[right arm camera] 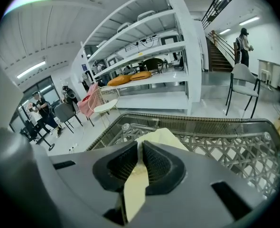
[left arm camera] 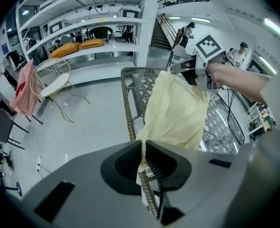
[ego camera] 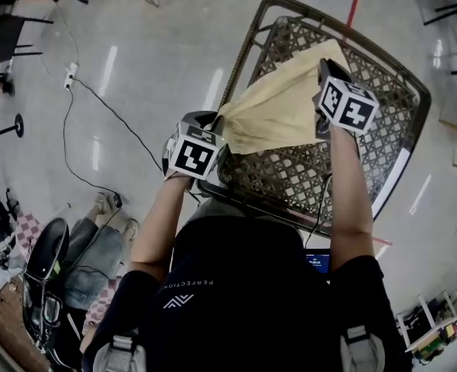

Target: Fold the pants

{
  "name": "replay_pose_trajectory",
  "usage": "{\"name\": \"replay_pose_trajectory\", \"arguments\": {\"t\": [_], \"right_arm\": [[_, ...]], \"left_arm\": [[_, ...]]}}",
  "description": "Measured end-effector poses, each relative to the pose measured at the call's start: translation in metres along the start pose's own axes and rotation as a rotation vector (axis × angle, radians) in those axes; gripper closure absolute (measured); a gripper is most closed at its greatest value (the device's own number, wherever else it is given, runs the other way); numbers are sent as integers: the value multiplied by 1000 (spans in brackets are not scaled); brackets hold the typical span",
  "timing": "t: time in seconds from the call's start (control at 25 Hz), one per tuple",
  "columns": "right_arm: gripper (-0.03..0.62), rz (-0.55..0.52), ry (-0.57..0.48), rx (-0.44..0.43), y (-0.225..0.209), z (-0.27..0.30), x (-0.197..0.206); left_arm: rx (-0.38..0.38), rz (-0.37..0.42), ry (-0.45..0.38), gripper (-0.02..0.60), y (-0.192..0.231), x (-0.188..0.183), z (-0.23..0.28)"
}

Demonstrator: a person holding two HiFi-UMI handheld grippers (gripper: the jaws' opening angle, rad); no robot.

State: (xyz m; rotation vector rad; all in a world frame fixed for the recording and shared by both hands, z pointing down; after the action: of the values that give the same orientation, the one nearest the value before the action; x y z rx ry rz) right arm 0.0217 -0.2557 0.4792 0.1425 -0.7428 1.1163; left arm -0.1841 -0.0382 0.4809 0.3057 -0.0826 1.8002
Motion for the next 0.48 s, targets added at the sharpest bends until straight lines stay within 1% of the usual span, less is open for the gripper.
{"name": "replay_pose_trajectory", "arguments": {"t": [0.28,0.48], "right_arm": [[539,20,3,-3,-4,10,4],[537,31,6,1,-3,16,5]], "left_arm": [[-13,18,0,549,1,-2,6],[-23,29,-24,549,4,-5,7]]}}
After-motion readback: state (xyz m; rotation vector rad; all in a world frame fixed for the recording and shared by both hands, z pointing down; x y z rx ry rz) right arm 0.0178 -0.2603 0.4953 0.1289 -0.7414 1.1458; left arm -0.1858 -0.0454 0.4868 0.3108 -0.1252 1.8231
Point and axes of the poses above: the fingertips, and each gripper's own axes: z forward along the fingers, y to its left, x out of its underside, the point moved 4 cm from there along -z, backward along the fingers, and after that the axes turned 8 degrees about y, right-handed, at the moved point
